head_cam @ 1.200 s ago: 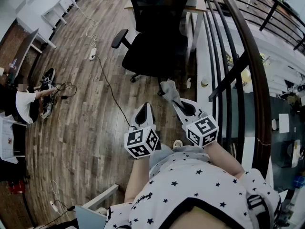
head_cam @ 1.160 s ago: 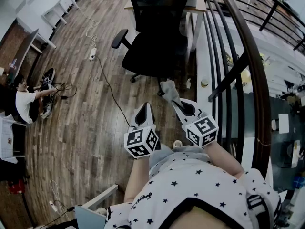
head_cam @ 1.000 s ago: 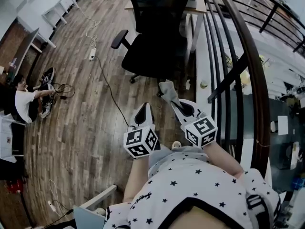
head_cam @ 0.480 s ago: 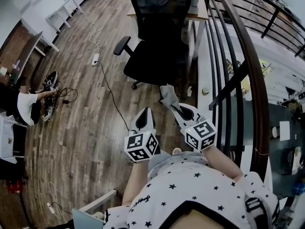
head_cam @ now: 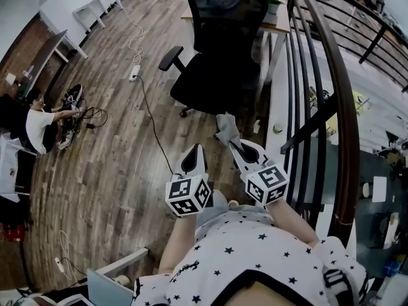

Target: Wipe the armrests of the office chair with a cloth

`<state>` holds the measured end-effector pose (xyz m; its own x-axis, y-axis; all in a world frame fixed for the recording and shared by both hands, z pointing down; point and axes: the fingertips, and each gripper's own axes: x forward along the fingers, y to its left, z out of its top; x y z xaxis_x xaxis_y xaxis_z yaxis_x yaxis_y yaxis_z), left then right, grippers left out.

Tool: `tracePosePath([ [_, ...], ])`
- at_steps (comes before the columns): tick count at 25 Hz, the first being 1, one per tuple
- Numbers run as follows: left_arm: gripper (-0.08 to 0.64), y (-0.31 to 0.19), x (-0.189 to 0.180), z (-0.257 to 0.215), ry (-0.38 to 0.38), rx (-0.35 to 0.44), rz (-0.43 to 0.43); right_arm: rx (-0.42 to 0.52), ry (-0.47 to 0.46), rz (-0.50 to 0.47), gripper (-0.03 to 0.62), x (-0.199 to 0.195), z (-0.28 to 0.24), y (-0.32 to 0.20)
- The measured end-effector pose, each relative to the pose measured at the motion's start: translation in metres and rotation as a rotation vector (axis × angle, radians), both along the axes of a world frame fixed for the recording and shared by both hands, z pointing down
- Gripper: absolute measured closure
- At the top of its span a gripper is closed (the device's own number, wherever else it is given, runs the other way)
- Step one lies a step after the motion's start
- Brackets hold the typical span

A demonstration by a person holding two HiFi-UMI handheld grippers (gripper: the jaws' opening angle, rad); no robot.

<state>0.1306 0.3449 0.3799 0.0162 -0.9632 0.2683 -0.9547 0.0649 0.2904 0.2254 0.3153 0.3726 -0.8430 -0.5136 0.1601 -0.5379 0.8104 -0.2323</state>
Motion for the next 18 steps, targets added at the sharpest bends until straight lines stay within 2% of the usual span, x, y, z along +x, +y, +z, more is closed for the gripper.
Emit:
tracePosePath([
  [6, 0.554, -0.013, 0.004, 0.003, 0.006, -0.012, 0.005, -0.010, -0.006, 0.010, 0.558, 0.006, -0.001, -0.011],
  [14, 0.554, -0.060, 0.010, 0.010, 0.020, -0.025, 0.068, -0.029, 0.000, 0.064, 0.558, 0.012, 0.007, -0.051],
  [18, 0.554, -0.083, 0.002, 0.017, 0.029, -0.030, 0.076, -0.039, 0.005, 0.074, 0.558, 0.006, 0.014, -0.071],
])
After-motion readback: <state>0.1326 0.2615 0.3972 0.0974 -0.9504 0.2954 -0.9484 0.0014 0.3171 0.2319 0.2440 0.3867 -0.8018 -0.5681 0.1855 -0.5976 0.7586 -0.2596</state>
